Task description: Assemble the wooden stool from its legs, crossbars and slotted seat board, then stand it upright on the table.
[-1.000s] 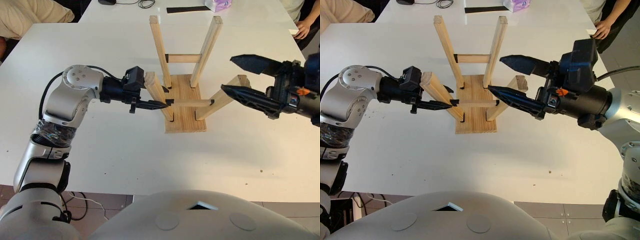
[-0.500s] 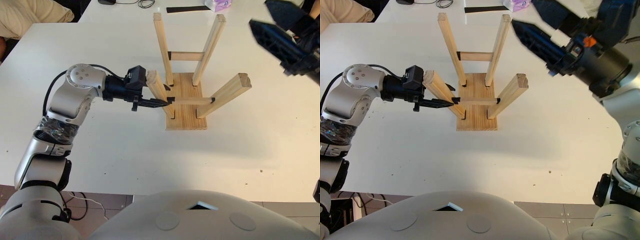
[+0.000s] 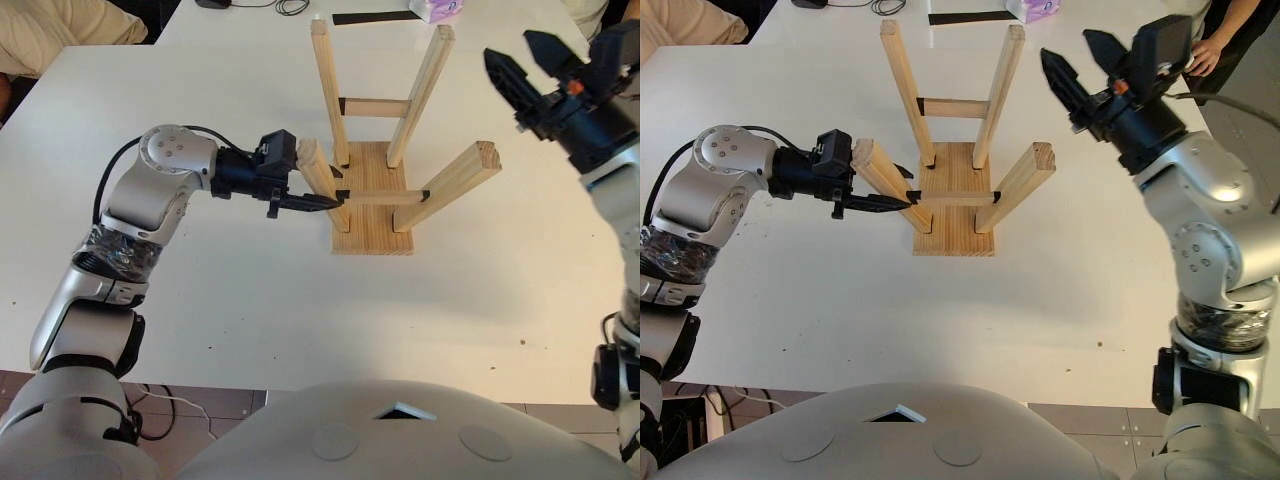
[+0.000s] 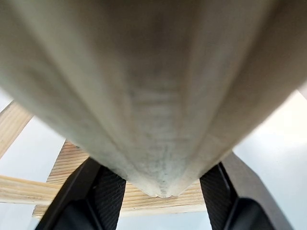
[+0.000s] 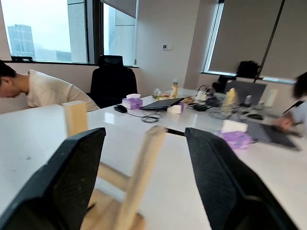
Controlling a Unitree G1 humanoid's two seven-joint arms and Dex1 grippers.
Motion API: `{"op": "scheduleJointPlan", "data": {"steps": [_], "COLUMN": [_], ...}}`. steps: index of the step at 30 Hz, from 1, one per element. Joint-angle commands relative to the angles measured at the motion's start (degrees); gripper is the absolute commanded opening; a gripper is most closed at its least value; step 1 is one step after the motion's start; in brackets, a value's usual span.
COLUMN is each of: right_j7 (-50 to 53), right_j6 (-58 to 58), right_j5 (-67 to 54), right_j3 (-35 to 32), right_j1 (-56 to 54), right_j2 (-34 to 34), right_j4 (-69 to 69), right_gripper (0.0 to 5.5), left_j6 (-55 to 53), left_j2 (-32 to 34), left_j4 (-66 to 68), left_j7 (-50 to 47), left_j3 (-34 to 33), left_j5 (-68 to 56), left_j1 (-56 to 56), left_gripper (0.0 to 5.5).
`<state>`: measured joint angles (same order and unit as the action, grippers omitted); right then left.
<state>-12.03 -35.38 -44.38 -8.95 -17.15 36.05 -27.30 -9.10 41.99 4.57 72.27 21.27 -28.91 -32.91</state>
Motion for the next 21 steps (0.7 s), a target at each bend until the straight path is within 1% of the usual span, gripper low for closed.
{"op": "scheduleJointPlan", "data": {"steps": [1, 4, 6, 10, 12, 14, 18, 21], "right_j7": [4.4, 5.4, 7.0, 11.5, 13.5, 15.2, 17.6, 17.2], "right_j6": [-1.8, -1.5, -1.3, -2.2, -3.6, -5.0, -6.1, -4.6], "right_j5": [2.4, 3.9, 4.3, 0.9, -0.2, -0.3, 3.7, 6.9], "right_j3": [3.9, 4.4, 4.0, 5.0, 8.0, 10.6, 17.3, 20.4], "right_j1": [-0.5, -1.9, -4.8, -12.1, -14.3, -14.2, -10.5, -6.4], "right_j2": [-5.3, -6.2, -7.1, -11.8, -14.6, -16.8, -20.8, -22.1], "right_j4": [-3.8, -5.2, -6.9, -12.3, -15.4, -17.1, -18.2, -15.6], "right_gripper": [3.05, 3.05, 3.05, 3.05, 3.05, 3.05, 3.05, 3.05], "left_j6": [-3.6, -4.0, -4.2, -5.3, -5.5, -5.7, -5.7, -5.6], "left_j2": [2.0, 2.2, 2.1, 1.5, 1.4, 1.5, 1.6, 1.9], "left_j4": [6.4, 4.9, 4.2, 3.8, 3.9, 3.7, 3.8, 4.0], "left_j7": [-3.4, -4.1, -4.8, -6.9, -7.4, -7.9, -8.1, -7.9], "left_j3": [9.7, 10.2, 10.1, 8.8, 8.7, 8.9, 9.4, 9.5], "left_j5": [17.3, 16.8, 16.3, 14.9, 14.6, 14.3, 14.1, 14.2], "left_j1": [5.6, 7.5, 8.5, 8.2, 7.8, 7.7, 7.6, 7.6], "left_gripper": [2.07, 2.07, 2.07, 2.07, 2.07, 2.07, 2.07, 2.07]}}
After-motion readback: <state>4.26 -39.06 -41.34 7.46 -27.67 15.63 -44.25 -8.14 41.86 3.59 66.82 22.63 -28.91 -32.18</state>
